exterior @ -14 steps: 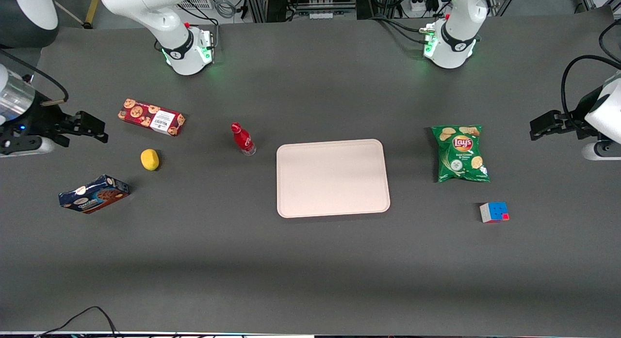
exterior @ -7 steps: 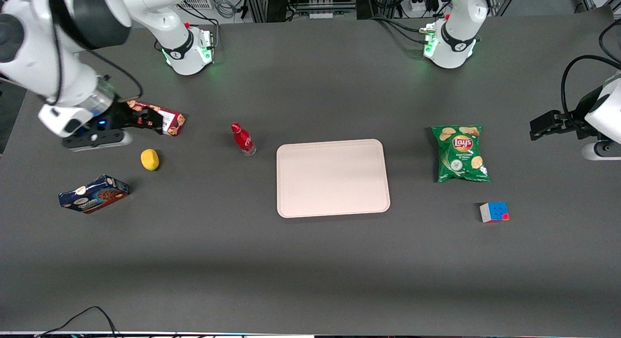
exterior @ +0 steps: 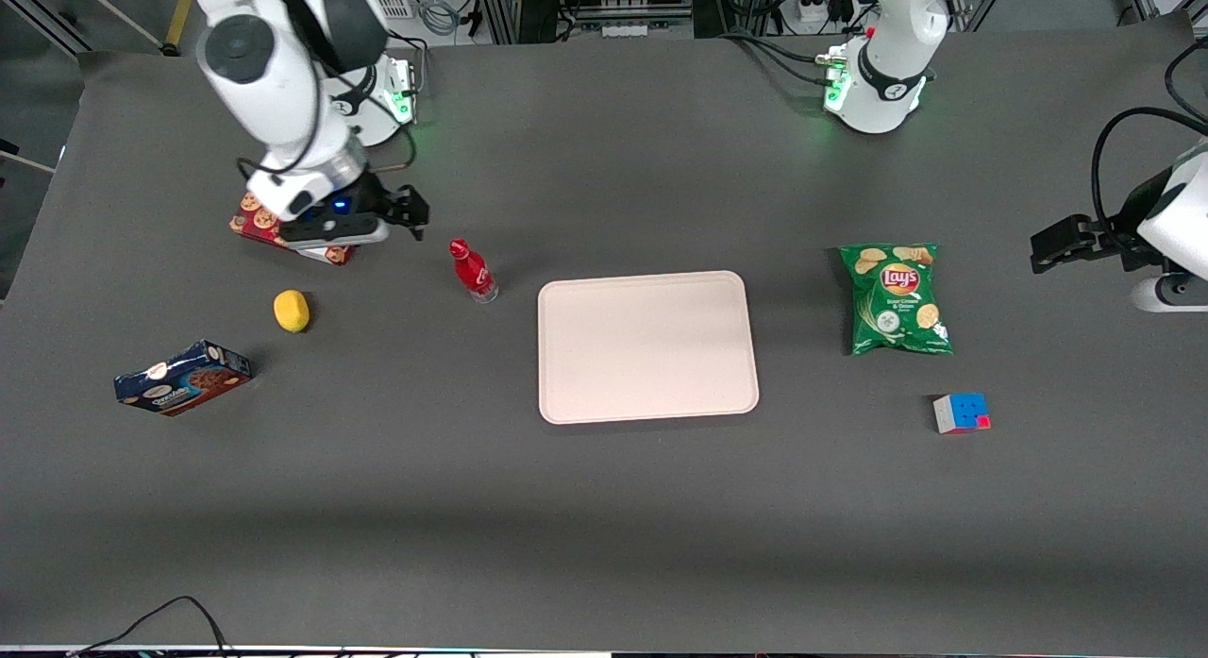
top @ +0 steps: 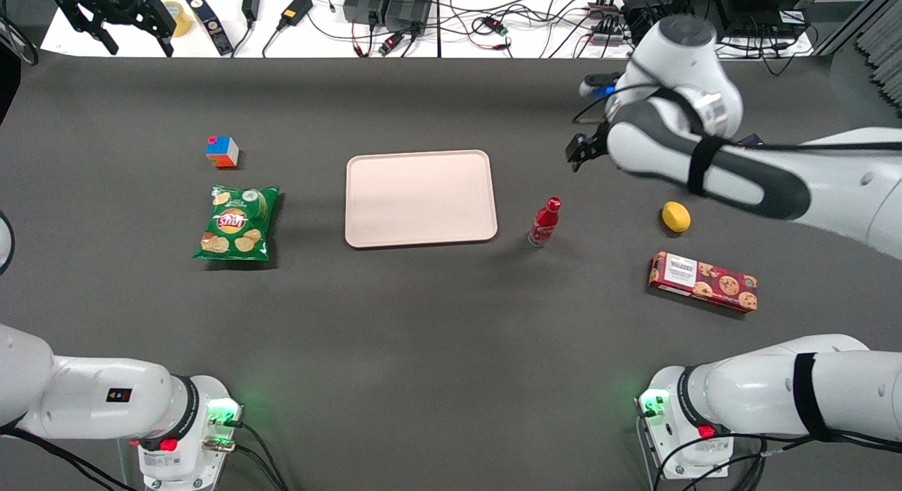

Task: Place coke bottle on tray
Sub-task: 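Move the open right gripper down over the red Coca-Cola bottle, then close the right gripper around the bottle's neck and lift it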

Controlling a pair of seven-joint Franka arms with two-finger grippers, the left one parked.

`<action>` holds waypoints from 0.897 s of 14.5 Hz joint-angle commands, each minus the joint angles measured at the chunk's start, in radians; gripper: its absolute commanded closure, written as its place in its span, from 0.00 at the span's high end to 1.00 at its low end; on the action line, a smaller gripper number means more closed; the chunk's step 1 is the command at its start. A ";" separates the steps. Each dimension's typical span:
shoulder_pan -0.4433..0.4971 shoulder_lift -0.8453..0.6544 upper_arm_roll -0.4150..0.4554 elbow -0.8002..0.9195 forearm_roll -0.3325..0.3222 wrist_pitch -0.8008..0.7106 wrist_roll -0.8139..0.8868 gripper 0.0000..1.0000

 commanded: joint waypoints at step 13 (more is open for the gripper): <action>0.000 0.228 0.122 -0.071 0.020 0.301 0.112 1.00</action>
